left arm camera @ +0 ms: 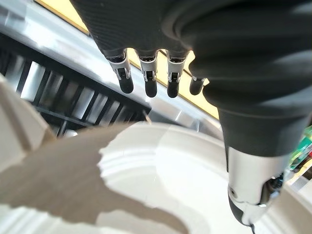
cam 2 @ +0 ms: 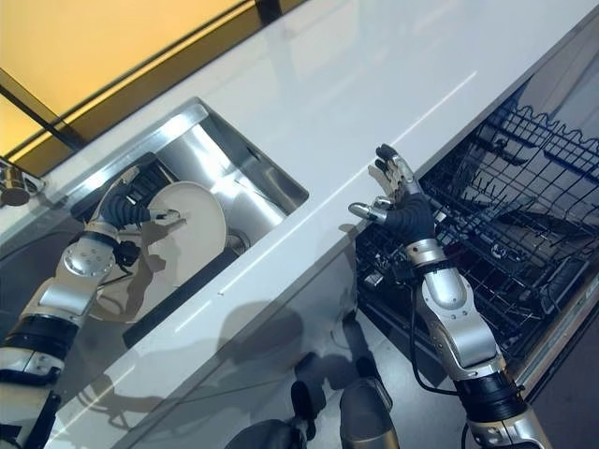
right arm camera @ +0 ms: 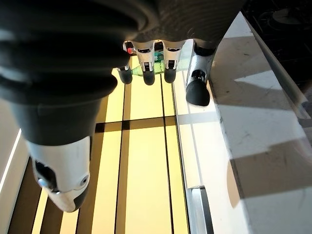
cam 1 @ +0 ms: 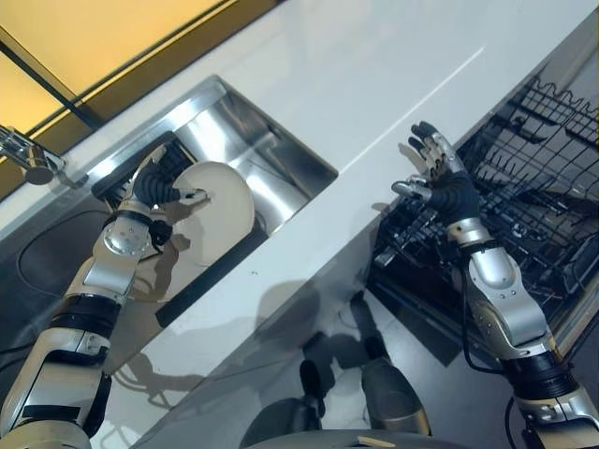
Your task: Pick up plates and place into dishwasher.
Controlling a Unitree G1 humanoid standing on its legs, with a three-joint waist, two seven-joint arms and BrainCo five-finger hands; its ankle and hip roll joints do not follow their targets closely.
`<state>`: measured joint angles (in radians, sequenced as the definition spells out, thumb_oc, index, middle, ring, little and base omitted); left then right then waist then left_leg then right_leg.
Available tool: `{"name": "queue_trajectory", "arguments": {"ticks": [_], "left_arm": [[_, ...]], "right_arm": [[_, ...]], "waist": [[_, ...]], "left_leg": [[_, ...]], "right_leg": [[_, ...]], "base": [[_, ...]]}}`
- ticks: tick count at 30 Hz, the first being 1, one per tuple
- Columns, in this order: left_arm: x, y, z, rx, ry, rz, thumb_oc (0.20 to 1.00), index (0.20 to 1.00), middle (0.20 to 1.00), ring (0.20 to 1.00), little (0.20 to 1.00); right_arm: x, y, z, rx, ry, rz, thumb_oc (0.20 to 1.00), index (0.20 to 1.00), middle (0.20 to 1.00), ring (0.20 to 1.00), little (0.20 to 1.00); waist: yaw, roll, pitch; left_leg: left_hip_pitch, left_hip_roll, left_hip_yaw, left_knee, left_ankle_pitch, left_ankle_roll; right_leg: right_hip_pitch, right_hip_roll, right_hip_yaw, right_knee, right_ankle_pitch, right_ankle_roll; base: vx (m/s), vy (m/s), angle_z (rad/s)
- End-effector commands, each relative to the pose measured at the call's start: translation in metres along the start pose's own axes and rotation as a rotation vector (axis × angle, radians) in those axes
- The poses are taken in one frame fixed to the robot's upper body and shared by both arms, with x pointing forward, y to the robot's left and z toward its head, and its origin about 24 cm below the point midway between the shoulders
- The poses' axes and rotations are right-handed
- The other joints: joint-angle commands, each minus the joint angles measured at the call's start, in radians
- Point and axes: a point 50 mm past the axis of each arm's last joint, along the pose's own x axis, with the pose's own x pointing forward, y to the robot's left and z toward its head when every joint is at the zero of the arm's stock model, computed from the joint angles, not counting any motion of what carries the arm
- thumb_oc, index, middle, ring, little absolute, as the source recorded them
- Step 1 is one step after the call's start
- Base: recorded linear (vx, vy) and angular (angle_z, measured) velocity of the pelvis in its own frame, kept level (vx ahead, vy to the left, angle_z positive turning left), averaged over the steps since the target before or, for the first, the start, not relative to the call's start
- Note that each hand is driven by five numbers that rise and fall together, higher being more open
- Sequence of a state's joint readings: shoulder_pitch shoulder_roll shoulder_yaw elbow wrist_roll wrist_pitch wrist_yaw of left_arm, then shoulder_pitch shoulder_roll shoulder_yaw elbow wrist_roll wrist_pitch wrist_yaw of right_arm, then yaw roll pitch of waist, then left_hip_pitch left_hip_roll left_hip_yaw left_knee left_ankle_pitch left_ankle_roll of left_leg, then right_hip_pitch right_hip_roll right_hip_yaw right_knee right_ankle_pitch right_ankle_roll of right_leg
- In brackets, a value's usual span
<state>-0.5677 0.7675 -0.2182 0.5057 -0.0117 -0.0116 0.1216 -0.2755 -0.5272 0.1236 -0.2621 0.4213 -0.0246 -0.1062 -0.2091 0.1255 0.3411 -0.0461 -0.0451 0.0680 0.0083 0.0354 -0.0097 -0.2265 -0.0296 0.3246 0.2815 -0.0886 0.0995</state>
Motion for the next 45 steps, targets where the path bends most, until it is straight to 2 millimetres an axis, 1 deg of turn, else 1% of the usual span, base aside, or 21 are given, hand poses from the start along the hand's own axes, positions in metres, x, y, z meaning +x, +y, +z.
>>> {"name": "queue_trajectory", "arguments": {"ticks": [1, 6, 9, 13, 15, 19, 23, 30, 33, 35, 36, 37, 38, 40, 45], "left_arm": [[0.014, 0.042, 0.017, 0.061, -0.033, 0.155, 1.000, 1.000, 1.000, 1.000, 1.000], [0.019, 0.045, 0.013, 0.055, 0.017, 0.175, 1.000, 1.000, 1.000, 1.000, 1.000], [0.022, 0.044, 0.011, 0.047, 0.036, 0.139, 1.000, 1.000, 1.000, 1.000, 1.000], [0.026, 0.034, 0.017, 0.022, 0.042, -0.008, 1.000, 1.000, 1.000, 1.000, 1.000], [0.026, 0.027, 0.016, -0.016, 0.056, -0.101, 1.000, 1.000, 1.000, 1.000, 1.000], [0.023, 0.022, 0.018, -0.087, 0.033, -0.210, 1.000, 1.000, 1.000, 1.000, 1.000], [0.020, 0.015, 0.028, -0.117, -0.022, -0.308, 1.000, 1.000, 1.000, 1.000, 1.000], [0.013, -0.011, 0.055, -0.193, -0.134, -0.542, 1.000, 1.000, 1.000, 1.000, 1.000], [0.011, -0.021, 0.068, -0.206, -0.184, -0.590, 1.000, 1.000, 1.000, 1.000, 1.000], [0.009, -0.023, 0.074, -0.217, -0.211, -0.603, 1.000, 1.000, 1.000, 1.000, 1.000], [0.008, -0.024, 0.077, -0.218, -0.225, -0.604, 0.520, 0.520, 0.520, 0.520, 0.520], [0.008, -0.024, 0.079, -0.216, -0.238, -0.607, 0.256, 0.256, 0.256, 0.256, 0.256], [0.007, -0.025, 0.082, -0.215, -0.252, -0.612, 0.200, 0.200, 0.200, 0.200, 0.200], [0.004, -0.026, 0.089, -0.202, -0.282, -0.628, 0.200, 0.200, 0.200, 0.200, 0.200], [-0.001, -0.027, 0.094, -0.175, -0.307, -0.634, 0.200, 0.200, 0.200, 0.200, 0.200]], "right_arm": [[-0.007, -0.005, -0.010, -0.038, 0.055, -0.041, 1.000, 1.000, 1.000, 1.000, 1.000], [-0.002, -0.005, -0.004, -0.040, 0.028, -0.040, 1.000, 1.000, 1.000, 1.000, 1.000], [0.001, -0.004, -0.002, -0.036, 0.013, -0.033, 1.000, 1.000, 1.000, 1.000, 1.000], [0.001, -0.003, -0.001, -0.033, 0.000, -0.034, 1.000, 1.000, 1.000, 1.000, 1.000], [0.002, -0.004, 0.000, -0.035, 0.001, -0.031, 1.000, 1.000, 1.000, 1.000, 1.000], [0.002, -0.005, 0.002, -0.042, 0.000, -0.026, 1.000, 1.000, 1.000, 1.000, 1.000], [0.001, -0.008, 0.002, -0.047, 0.003, -0.025, 1.000, 1.000, 1.000, 1.000, 1.000], [0.004, -0.006, 0.002, -0.046, 0.003, -0.017, 1.000, 1.000, 1.000, 1.000, 1.000], [0.006, -0.004, 0.001, -0.044, 0.004, -0.021, 1.000, 1.000, 1.000, 1.000, 1.000], [0.007, -0.004, 0.001, -0.042, 0.005, -0.022, 1.000, 1.000, 1.000, 1.000, 1.000], [0.007, -0.004, 0.001, -0.040, 0.004, -0.020, 1.000, 1.000, 1.000, 1.000, 1.000], [0.007, -0.004, 0.001, -0.039, 0.004, -0.019, 1.000, 1.000, 1.000, 1.000, 1.000], [0.007, -0.003, 0.002, -0.038, 0.002, -0.018, 1.000, 1.000, 1.000, 1.000, 1.000], [0.007, -0.003, 0.002, -0.036, 0.000, -0.017, 1.000, 1.000, 1.000, 1.000, 1.000], [0.007, -0.004, 0.001, -0.032, 0.000, -0.023, 1.000, 1.000, 1.000, 1.000, 1.000]], "waist": [[-0.009, -0.035, 0.012], [-0.018, -0.047, 0.037], [-0.020, -0.054, 0.051], [-0.021, -0.056, 0.060], [-0.021, -0.052, 0.060], [-0.020, -0.041, 0.063], [-0.018, -0.031, 0.063], [-0.012, -0.022, 0.061], [-0.007, -0.023, 0.061], [-0.005, -0.024, 0.061], [-0.005, -0.024, 0.062], [-0.004, -0.024, 0.062], [-0.003, -0.024, 0.062], [-0.001, -0.024, 0.061], [0.006, -0.025, 0.055]], "left_leg": [[-0.100, -0.069, -0.049, 0.163, -0.070, 0.045], [-0.128, -0.064, -0.044, 0.167, -0.068, 0.041], [-0.143, -0.062, -0.043, 0.172, -0.068, 0.040], [-0.146, -0.063, -0.043, 0.167, -0.066, 0.041], [-0.142, -0.063, -0.043, 0.164, -0.066, 0.040], [-0.135, -0.067, -0.046, 0.156, -0.064, 0.040], [-0.127, -0.071, -0.050, 0.151, -0.064, 0.041], [-0.117, -0.073, -0.058, 0.137, -0.058, 0.042], [-0.116, -0.074, -0.063, 0.134, -0.056, 0.042], [-0.115, -0.074, -0.065, 0.131, -0.055, 0.042], [-0.115, -0.073, -0.065, 0.130, -0.055, 0.043], [-0.115, -0.073, -0.066, 0.130, -0.055, 0.043], [-0.116, -0.072, -0.066, 0.130, -0.055, 0.043], [-0.117, -0.073, -0.068, 0.128, -0.054, 0.044], [-0.111, -0.072, -0.073, 0.120, -0.052, 0.045]], "right_leg": [[-0.054, -0.033, -0.009, -0.147, 0.234, 0.014], [-0.085, -0.025, -0.004, -0.150, 0.245, 0.009], [-0.097, -0.019, 0.001, -0.149, 0.249, 0.005], [-0.098, -0.017, -0.003, -0.153, 0.250, 0.003], [-0.094, -0.020, -0.006, -0.157, 0.250, 0.004], [-0.086, -0.022, -0.009, -0.161, 0.248, 0.003], [-0.075, -0.025, -0.014, -0.165, 0.243, 0.004], [-0.061, -0.033, -0.025, -0.173, 0.239, 0.005], [-0.056, -0.036, -0.031, -0.179, 0.240, 0.005], [-0.054, -0.036, -0.032, -0.179, 0.238, 0.004], [-0.055, -0.035, -0.032, -0.179, 0.238, 0.004], [-0.055, -0.036, -0.033, -0.179, 0.238, 0.003], [-0.055, -0.036, -0.033, -0.179, 0.237, 0.003], [-0.055, -0.035, -0.034, -0.181, 0.237, 0.002], [-0.045, -0.039, -0.040, -0.189, 0.237, 0.003]], "base": [[-0.08, -0.024, -0.12], [-0.05, -0.013, -0.10], [-0.05, -0.014, -0.07], [-0.01, -0.005, -0.01], [0.00, 0.000, 0.00], [0.00, 0.000, 0.00], [0.00, 0.000, 0.00], [0.00, 0.000, 0.00], [-0.01, -0.009, 0.03], [-0.01, -0.006, 0.02], [0.00, 0.000, 0.00], [0.00, 0.000, 0.00], [0.00, 0.000, 0.00], [0.00, 0.000, 0.00], [0.00, 0.000, 0.00]]}}
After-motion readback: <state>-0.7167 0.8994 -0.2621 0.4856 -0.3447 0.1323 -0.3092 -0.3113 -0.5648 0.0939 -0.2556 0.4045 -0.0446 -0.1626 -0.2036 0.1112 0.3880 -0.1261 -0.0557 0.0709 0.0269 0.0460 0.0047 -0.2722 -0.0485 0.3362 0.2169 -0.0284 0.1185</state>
